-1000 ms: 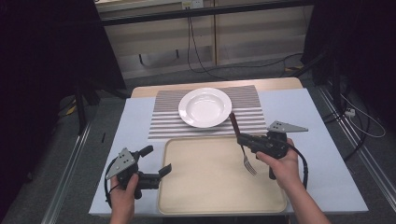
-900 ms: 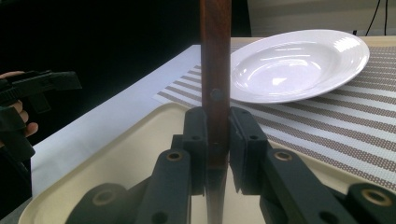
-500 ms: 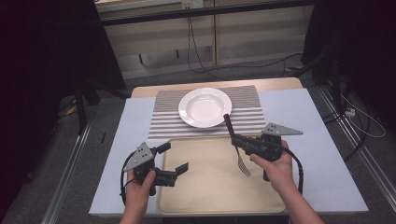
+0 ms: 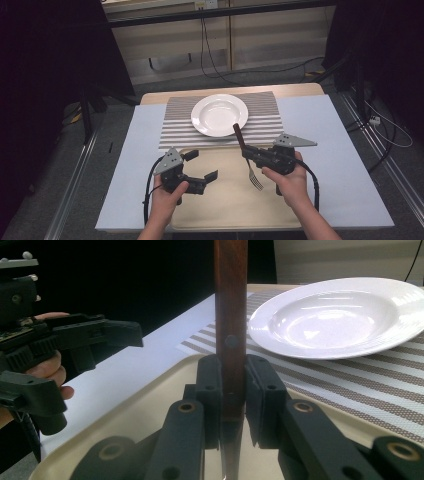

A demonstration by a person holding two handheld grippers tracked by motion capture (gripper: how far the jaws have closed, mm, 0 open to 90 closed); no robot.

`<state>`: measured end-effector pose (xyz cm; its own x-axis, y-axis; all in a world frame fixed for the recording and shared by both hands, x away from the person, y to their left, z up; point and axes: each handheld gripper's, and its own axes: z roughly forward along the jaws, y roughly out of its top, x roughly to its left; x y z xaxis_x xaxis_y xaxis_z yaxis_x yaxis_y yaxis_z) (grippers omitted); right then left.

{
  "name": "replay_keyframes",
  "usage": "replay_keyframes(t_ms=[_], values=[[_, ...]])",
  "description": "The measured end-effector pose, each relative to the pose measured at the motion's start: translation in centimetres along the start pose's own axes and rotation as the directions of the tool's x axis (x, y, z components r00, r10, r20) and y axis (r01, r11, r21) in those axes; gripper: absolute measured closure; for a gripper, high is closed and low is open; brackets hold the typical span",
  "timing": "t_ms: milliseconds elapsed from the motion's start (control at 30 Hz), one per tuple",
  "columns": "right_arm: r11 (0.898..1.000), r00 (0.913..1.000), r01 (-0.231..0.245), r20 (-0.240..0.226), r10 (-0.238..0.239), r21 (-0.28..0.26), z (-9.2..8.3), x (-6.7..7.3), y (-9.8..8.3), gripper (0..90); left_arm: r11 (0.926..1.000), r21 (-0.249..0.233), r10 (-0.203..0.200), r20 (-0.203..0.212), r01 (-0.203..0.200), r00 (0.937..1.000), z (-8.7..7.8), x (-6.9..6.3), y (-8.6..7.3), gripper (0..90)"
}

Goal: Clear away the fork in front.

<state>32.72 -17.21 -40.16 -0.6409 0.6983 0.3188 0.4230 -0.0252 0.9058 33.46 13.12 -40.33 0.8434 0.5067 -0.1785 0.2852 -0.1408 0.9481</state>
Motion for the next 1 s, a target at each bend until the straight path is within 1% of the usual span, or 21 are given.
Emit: replay_keyframes(t_ms=[100, 133, 200, 233, 300, 367, 467, 533, 567, 633, 733, 800, 833, 900, 933, 967, 1000], values=[[1.000, 1.0000, -0.001, -0.007, 0.001, -0.001, 0.2, 0.1, -0.1, 78.5, 1.0000, -0.003, -0.003, -0.002, 0.003, 1.0000, 0.5, 0.0, 0.3, 2.3], [1.000, 1.0000, 0.002, -0.003, -0.002, -0.001, 0.2, 0.2, -0.1, 78.4, 0.9999, -0.009, -0.009, -0.003, 0.009, 1.0000, 0.6, 0.0, 0.4, 2.3], [1.000, 0.9999, 0.001, -0.011, -0.001, 0.004, 0.2, 0.3, -0.1, 78.4, 0.9995, -0.019, -0.027, -0.010, 0.027, 0.9996, 1.0, 0.1, 0.7, 2.3], [1.000, 0.9999, 0.004, -0.010, -0.004, 0.004, 0.2, 0.3, -0.1, 78.4, 0.9990, -0.019, -0.041, -0.022, 0.041, 0.9989, 1.3, 0.1, 0.8, 2.3], [1.000, 0.9998, 0.010, -0.019, -0.010, 0.005, 0.3, 0.5, -0.1, 78.4, 0.9991, -0.010, -0.041, -0.039, 0.041, 0.9984, 1.8, 0.0, 1.2, 2.6], [1.000, 0.9996, 0.015, -0.022, -0.015, 0.004, 0.4, 0.7, -0.1, 78.4, 0.9987, -0.006, -0.050, -0.025, 0.050, 0.9984, 2.2, -0.2, 1.7, 3.3], [1.000, 0.9991, 0.022, -0.037, -0.022, 0.001, 0.6, 1.1, -0.1, 78.4, 0.9988, -0.014, -0.047, -0.011, 0.047, 0.9988, 2.8, -0.4, 2.6, 3.4], [1.000, 0.9988, 0.027, -0.041, -0.027, -0.006, 0.7, 1.3, -0.1, 78.4, 0.9990, -0.023, -0.039, -0.009, 0.039, 0.9992, 3.2, -0.5, 3.2, 5.3], [1.000, 0.9987, 0.025, -0.045, -0.026, -0.008, 0.7, 1.4, -0.1, 78.5, 0.9989, -0.023, -0.041, -0.004, 0.041, 0.9991, 3.4, -0.7, 3.4, 5.7], [1.000, 0.9985, 0.025, -0.049, -0.026, -0.013, 0.7, 1.6, 0.0, 78.4, 0.9993, -0.023, -0.031, 0.005, 0.031, 0.9995, 3.8, -0.9, 3.9, 6.9], [0.999, 0.9981, 0.028, -0.055, -0.029, -0.019, 0.6, 1.7, 0.1, 78.5, 0.9998, -0.020, -0.009, 0.006, 0.009, 0.9999, 4.3, -1.2, 4.4, 8.7], [0.999, 0.9977, 0.024, -0.063, -0.025, -0.025, 0.6, 1.7, 0.1, 78.4, 0.9997, -0.021, -0.011, 0.014, 0.011, 0.9999, 4.6, -1.3, 4.7, 9.5], [0.999, 0.9975, 0.023, -0.067, -0.025, -0.023, 0.6, 1.7, 0.0, 78.5, 0.9997, -0.022, -0.010, 0.007, 0.010, 0.9999, 4.7, -1.3, 4.8, 9.8], [0.999, 0.9973, 0.022, -0.070, -0.024, -0.025, 0.7, 1.7, 0.0, 78.5, 0.9997, -0.021, -0.013, 0.011, 0.014, 0.9999, 4.9, -1.4, 5.1, 10.5], [0.999, 0.9971, 0.023, -0.073, -0.025, -0.023, 0.7, 1.7, 0.0, 78.4, 0.9997, -0.023, -0.012, 0.017, 0.012, 0.9998, 4.9, -1.4, 5.2, 11.9], [0.999, 0.9970, 0.024, -0.072, -0.026, -0.024, 0.7, 1.7, 0.0, 78.4, 0.9996, -0.024, -0.012, 0.013, 0.013, 0.9998, 5.0, -1.5, 5.3, 13.5], [0.999, 0.9969, 0.024, -0.075, -0.026, -0.025, 0.7, 1.8, 0.0, 78.5, 0.9997, -0.019, -0.018, 0.016, 0.018, 0.9997, 5.1, -1.5, 5.4, 14.7]])
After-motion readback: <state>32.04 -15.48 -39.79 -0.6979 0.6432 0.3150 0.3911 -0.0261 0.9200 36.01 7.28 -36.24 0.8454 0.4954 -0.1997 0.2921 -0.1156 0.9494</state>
